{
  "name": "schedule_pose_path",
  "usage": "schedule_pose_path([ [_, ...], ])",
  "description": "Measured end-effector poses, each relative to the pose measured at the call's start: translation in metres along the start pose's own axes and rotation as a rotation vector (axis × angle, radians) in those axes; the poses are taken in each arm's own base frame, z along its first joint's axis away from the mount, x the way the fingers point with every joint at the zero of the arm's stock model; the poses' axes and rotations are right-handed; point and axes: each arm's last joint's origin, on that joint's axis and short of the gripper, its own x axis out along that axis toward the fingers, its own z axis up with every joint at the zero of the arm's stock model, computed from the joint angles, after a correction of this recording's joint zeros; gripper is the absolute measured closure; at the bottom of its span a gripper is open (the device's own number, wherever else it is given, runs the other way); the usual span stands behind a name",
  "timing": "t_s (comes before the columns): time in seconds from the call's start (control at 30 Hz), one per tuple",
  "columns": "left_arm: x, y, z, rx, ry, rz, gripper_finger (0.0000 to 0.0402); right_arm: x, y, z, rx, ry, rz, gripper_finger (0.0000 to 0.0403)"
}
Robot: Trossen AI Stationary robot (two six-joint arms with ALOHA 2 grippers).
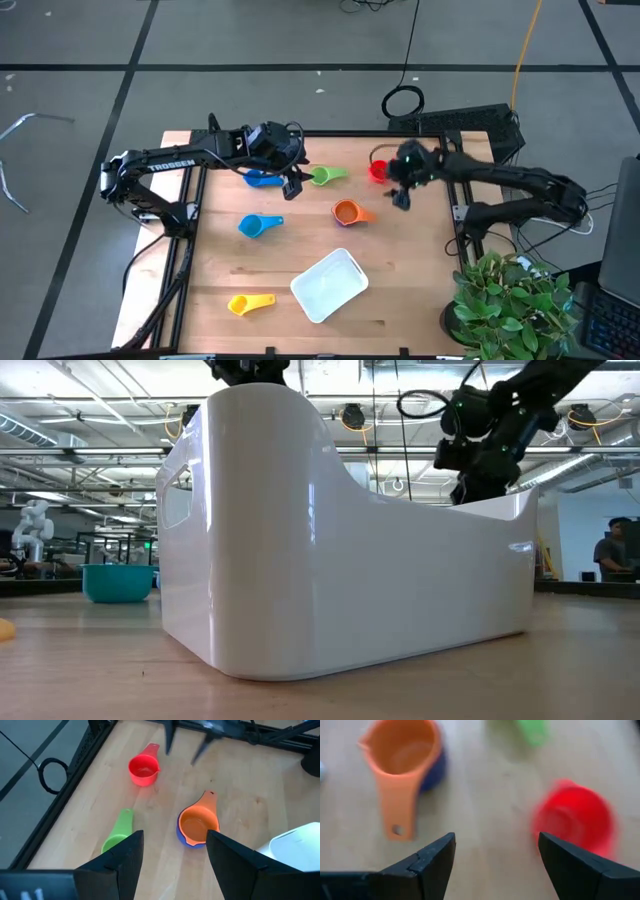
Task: Nest measuring cups in basket
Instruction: Stack the red measuring cup on top of the orange measuring cup
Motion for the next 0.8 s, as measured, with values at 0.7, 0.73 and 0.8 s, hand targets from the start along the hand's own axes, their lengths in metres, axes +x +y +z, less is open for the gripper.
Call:
schedule_pose_path([
  [0.7,0.000,-0.002,0.000,0.099,0.000,-0.060,0.0183,0.017,-0.083,-0.003,-0.100,0.241,-0.023,0.0125],
  [0.73,0.000,-0.002,0.000,0.099,0.000,-0.060,0.0183,0.021,-0.084,-0.004,-0.101,0.247,-0.024,0.0125],
  [0.8,0.000,-0.002,0.000,0.099,0.002,-0.060,0.0183,0.027,-0.087,-0.003,-0.107,0.255,-0.045,0.0125],
])
